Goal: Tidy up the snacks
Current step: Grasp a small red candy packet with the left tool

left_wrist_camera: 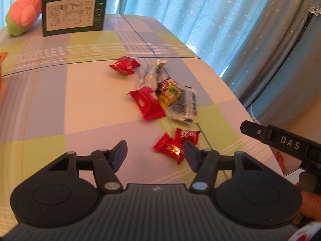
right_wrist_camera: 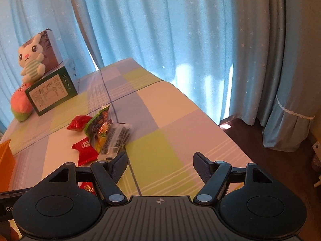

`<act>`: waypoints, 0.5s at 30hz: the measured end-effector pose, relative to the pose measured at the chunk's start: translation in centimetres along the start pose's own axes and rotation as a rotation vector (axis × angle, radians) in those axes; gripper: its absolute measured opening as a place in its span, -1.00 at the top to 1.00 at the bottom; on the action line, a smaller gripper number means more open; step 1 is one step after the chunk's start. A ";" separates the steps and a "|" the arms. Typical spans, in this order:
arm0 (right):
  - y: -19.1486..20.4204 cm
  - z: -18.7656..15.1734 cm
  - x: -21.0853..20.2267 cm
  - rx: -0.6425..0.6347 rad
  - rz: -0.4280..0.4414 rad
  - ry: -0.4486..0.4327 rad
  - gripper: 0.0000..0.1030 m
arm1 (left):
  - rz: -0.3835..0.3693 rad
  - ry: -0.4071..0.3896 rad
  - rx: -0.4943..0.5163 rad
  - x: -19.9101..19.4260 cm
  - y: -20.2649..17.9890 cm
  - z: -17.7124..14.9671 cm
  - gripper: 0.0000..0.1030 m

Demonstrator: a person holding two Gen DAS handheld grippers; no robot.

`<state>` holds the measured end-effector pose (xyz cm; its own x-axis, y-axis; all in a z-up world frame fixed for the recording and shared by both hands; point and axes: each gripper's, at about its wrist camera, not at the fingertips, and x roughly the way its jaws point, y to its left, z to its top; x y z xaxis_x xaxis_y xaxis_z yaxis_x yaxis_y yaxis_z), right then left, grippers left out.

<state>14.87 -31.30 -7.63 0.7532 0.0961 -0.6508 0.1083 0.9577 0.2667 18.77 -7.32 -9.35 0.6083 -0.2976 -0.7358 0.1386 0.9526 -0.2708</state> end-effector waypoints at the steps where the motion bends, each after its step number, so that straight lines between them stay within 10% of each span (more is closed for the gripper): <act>1: -0.1 0.1 0.1 0.005 -0.004 -0.005 -0.41 | -0.009 0.004 -0.003 0.5 -0.2 0.2 -0.01; 15: -1.3 0.2 0.8 0.061 -0.024 -0.014 -0.41 | 0.058 0.025 0.094 4.1 -1.5 -0.3 0.09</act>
<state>15.48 -32.51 -8.33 0.7586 0.0695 -0.6478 0.1650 0.9414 0.2941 20.80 -9.99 -12.12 0.5976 -0.2420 -0.7644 0.1774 0.9696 -0.1683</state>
